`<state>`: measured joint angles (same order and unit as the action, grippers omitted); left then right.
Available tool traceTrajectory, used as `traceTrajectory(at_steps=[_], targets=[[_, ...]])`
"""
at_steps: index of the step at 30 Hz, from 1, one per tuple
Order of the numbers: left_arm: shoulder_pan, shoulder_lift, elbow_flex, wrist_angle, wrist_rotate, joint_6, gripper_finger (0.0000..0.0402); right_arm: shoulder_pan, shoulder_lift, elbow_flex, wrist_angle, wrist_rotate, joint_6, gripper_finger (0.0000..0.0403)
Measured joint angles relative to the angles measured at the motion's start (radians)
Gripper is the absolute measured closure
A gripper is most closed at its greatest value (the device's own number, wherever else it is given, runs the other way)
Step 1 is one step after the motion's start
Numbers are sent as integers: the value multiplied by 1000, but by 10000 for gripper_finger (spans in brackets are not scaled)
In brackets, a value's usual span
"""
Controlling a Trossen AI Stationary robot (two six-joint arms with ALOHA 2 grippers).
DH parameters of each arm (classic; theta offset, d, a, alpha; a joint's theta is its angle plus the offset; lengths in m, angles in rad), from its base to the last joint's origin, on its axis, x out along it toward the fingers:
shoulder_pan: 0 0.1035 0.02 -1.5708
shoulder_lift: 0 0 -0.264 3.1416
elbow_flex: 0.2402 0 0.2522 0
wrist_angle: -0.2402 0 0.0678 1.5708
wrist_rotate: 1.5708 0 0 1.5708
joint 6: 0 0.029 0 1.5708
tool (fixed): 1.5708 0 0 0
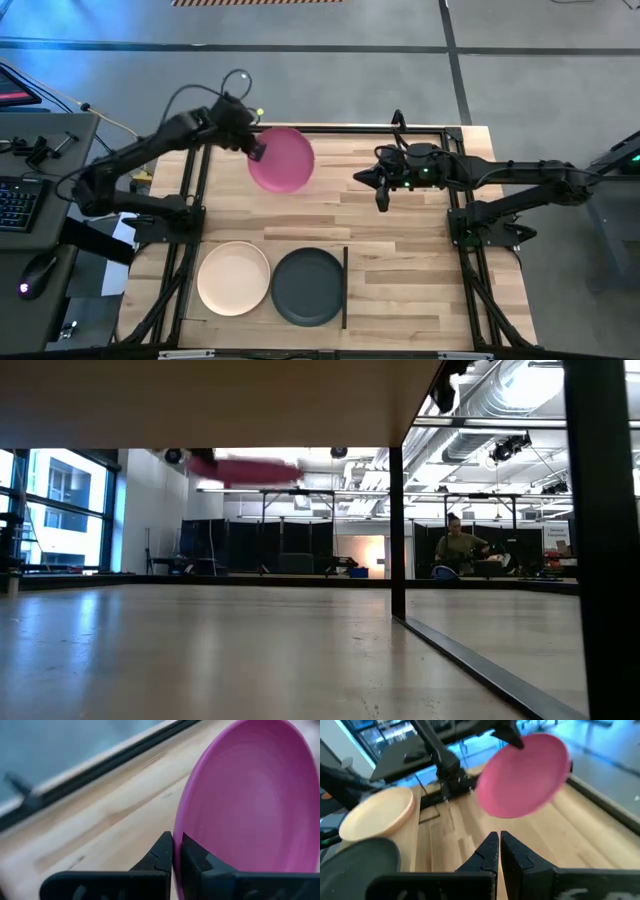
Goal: Place and stack plates onto a shelf
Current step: Stack the pink plate on top of the black plate on the shelf
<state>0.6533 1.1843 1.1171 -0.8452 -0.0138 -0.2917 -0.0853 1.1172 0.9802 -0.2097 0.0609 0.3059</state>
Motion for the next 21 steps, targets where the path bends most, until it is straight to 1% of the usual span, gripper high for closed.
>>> traceTrajectory(at_steps=[3,5,7,11,15,17,21], targets=[[-71,0,134,-101,31,16,400,-9,-49,0,-18,52,-18,403],[-150,-1,199,-149,26,2,400,-19,-77,0,-43,91,-19,403],[-246,-1,241,-156,20,-40,401,-30,-104,0,-62,113,-19,403],[-468,7,261,-110,-19,-165,401,-42,-129,0,-90,122,-10,403],[-680,43,261,-58,-64,-293,401,-41,-130,0,-116,122,0,403],[-762,69,261,-55,-84,-356,401,-41,-124,0,-132,122,0,403],[-887,127,261,-54,-86,-482,401,-41,-123,0,-157,121,0,403]])
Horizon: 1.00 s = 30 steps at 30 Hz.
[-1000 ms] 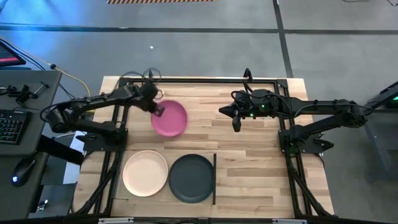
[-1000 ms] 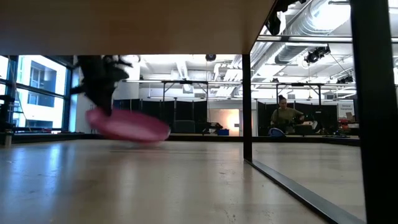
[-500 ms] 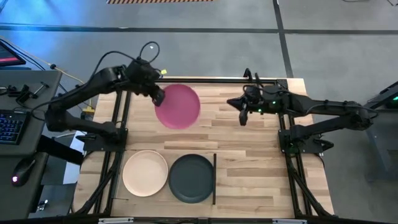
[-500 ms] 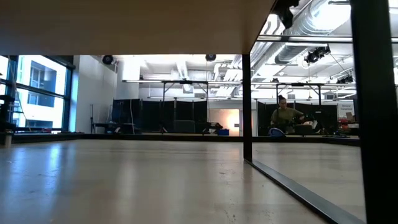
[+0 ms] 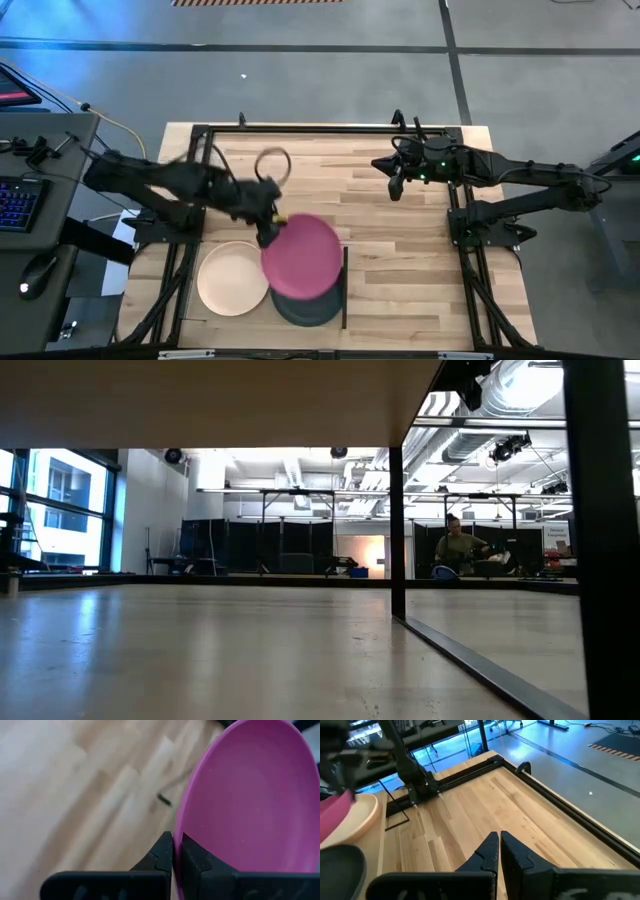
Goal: Place and stack plates onto a shelf
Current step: Stack the pink plate on top of the black plate on the shelf
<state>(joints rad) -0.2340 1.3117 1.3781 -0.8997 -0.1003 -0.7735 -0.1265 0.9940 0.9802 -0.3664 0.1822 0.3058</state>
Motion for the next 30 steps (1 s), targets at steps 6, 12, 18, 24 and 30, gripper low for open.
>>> traceTrajectory(at_steps=[6,12,18,24,30], targets=[[-97,88,0,17,37,-151,401,0,-1,0,1,-36,0,403],[-136,172,0,18,37,-167,401,0,0,0,0,-44,42,403],[-133,186,0,39,15,-87,397,16,0,0,0,-43,131,403],[-125,186,0,40,9,45,381,38,0,0,0,-12,183,403],[-112,189,0,82,6,116,348,44,0,0,1,18,192,403]])
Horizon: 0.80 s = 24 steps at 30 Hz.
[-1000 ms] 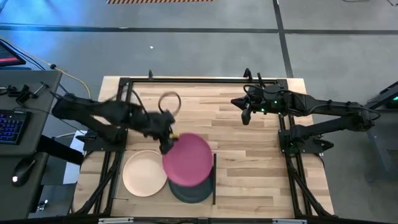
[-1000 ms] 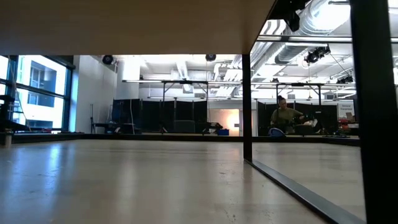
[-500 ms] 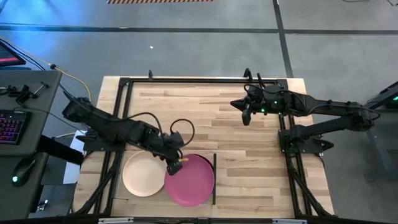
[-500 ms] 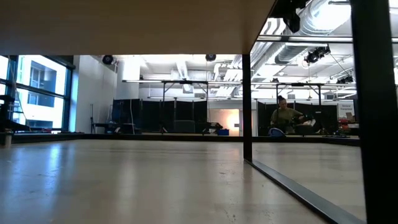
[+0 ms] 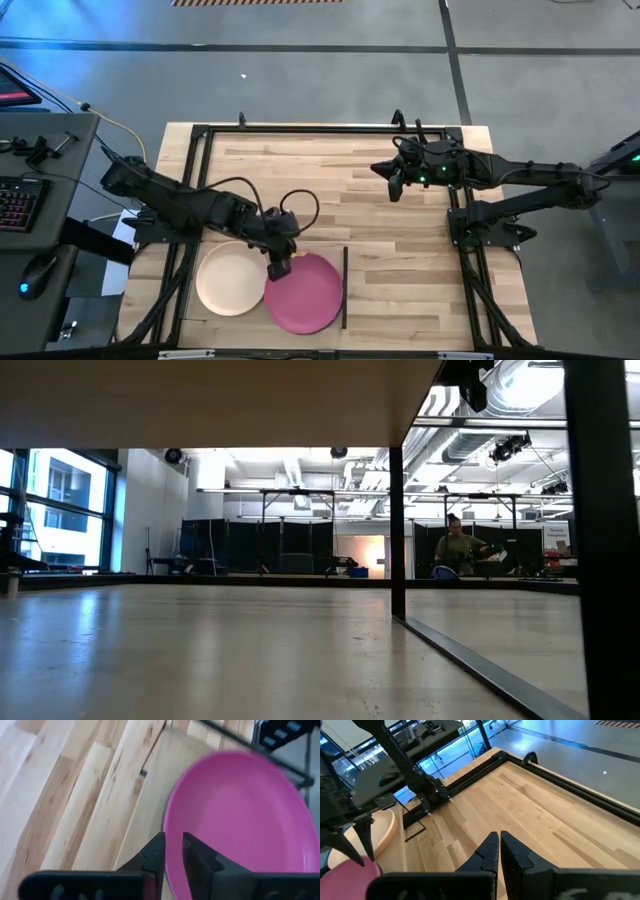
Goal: Place and stack plates onto a shelf
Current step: Stack the pink plate on top of the black plate on the shelf, then return to Home Position
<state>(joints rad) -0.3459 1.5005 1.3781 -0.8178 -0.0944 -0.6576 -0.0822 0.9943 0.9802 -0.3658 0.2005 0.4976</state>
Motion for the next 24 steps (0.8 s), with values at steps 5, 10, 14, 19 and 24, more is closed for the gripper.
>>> traceTrajectory(at_steps=[5,10,14,19,24], targets=[[20,0,0,51,4,6,316,0,0,0,0,-2,-5,403],[47,-48,0,110,36,-1,292,0,0,0,1,-37,-29,403],[47,-140,0,158,-47,8,287,0,0,0,4,-85,-56,403],[-45,-279,-49,261,-358,117,303,5,0,0,10,-104,-76,403],[-120,-418,-219,494,-512,276,366,28,0,0,38,-104,-114,403]])
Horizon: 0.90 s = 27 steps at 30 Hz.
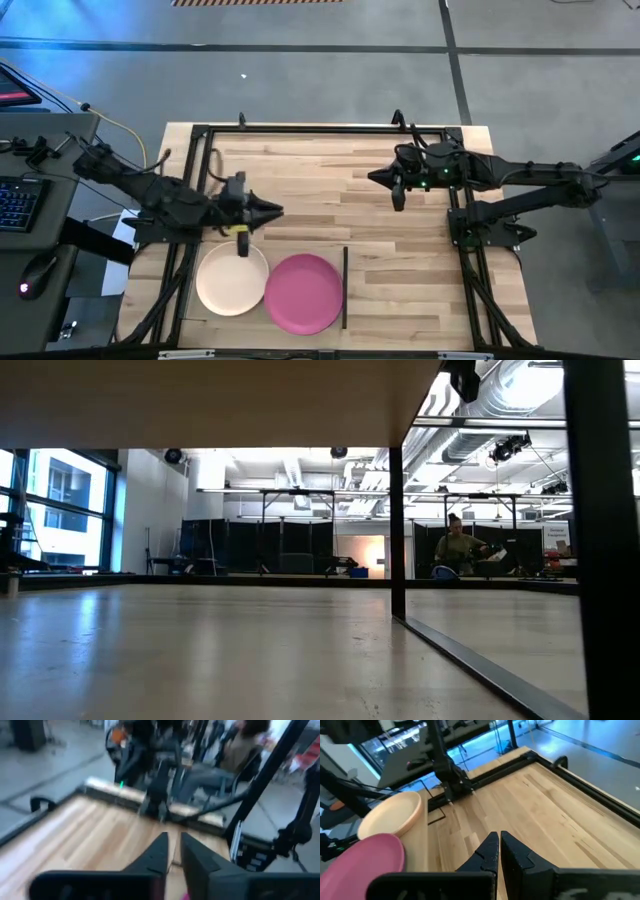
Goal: Place and stack plates onto a shelf
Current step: Return to Home Position
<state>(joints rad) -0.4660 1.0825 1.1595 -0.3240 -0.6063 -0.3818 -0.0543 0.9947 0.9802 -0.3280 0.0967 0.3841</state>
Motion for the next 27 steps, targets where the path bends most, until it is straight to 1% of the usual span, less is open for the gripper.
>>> traceTrajectory(at_steps=[2,4,8,11,14,18,24,27], targets=[[8,-59,-85,91,2,59,392,6,0,0,18,0,-2,403],[46,-115,-170,194,49,105,395,10,0,0,35,0,-3,403],[169,-221,-325,384,221,148,400,11,0,0,57,0,-1,403],[262,-284,-398,492,331,136,401,11,0,0,70,0,-1,403],[319,-326,-417,496,377,117,401,11,0,0,85,0,0,403],[345,-359,-419,493,411,137,401,11,0,0,101,1,0,403],[355,-414,-423,385,392,163,401,11,0,0,106,1,3,403],[355,-461,-477,395,389,174,401,11,0,0,105,1,3,403]])
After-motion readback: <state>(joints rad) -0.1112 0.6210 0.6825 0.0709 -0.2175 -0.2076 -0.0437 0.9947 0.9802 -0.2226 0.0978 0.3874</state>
